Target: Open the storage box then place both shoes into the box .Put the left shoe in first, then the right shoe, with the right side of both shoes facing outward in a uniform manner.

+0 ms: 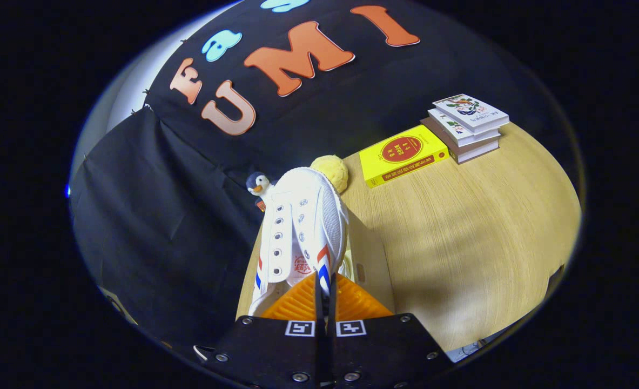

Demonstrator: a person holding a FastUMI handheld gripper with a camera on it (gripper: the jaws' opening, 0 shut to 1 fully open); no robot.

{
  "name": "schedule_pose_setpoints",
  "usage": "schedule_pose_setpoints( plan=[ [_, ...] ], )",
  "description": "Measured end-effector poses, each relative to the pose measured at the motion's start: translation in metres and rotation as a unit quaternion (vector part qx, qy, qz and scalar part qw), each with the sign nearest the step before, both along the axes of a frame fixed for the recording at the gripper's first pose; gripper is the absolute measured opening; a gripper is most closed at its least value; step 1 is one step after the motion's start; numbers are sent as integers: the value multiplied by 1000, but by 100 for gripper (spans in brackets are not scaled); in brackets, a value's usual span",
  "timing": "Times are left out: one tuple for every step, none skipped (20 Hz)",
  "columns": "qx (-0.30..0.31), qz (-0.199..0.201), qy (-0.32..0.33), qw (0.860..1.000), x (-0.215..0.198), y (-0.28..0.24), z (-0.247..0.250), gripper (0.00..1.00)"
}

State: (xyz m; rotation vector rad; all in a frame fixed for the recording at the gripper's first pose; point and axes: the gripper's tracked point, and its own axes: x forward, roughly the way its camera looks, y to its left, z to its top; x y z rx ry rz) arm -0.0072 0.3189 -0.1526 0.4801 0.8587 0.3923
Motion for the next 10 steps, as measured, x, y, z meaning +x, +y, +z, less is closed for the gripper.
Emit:
schedule_pose_setpoints(
  plan=[
    [-16, 5, -1, 1000, -1, 8, -5, 0],
    [-31, 10, 0, 999, -3, 15, -11, 0],
    [-43, 15, 1, 999, -5, 21, -17, 0],
    [-57, 18, 3, 998, -6, 25, -24, 0],
    [-69, 19, 7, 997, -7, 27, -30, 0],
    [-81, 19, 12, 996, -8, 28, -37, 0],
    [-94, 19, 15, 995, -7, 26, -43, 0],
    [-112, 16, 13, 993, -7, 24, -47, 0],
    [-136, 16, 10, 990, -6, 19, -50, 0],
    [-164, 16, 6, 986, -4, 13, -54, 0]
  ],
)
